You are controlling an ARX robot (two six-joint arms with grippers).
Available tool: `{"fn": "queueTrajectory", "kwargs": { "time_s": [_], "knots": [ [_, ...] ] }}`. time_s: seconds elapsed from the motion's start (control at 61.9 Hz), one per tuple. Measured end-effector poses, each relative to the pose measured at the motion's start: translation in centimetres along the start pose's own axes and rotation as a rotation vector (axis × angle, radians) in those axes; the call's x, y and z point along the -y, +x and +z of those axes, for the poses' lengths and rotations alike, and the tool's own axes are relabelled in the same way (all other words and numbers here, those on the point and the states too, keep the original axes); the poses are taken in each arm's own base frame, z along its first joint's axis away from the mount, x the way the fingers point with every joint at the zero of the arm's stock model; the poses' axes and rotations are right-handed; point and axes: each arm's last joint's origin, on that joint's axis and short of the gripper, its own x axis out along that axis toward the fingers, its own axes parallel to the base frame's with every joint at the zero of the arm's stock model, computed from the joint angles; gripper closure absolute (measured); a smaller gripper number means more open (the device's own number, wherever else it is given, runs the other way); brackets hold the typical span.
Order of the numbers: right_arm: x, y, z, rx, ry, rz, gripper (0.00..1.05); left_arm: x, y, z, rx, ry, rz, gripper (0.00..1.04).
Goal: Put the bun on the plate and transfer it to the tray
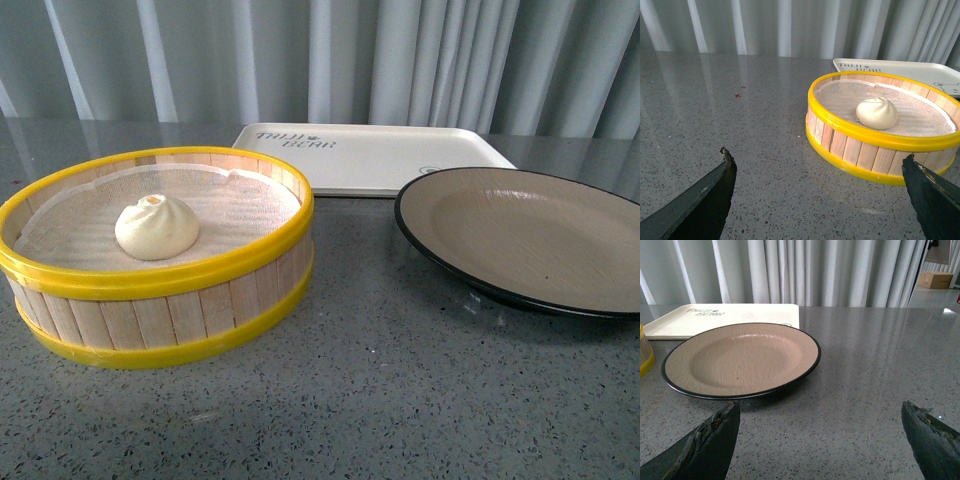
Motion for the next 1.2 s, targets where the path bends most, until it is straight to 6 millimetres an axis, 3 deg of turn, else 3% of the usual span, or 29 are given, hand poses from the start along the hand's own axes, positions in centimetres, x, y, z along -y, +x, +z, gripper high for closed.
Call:
{"fn": "queueTrajectory", "kwargs": {
  "time_s": [1.196],
  "knots": [
    [0.0, 0.0, 0.0, 0.0, 0.0, 0.0, 0.09, 0.0, 0.0, 0.0, 0.0, 0.0, 0.0, 0.07]
  ]
}}
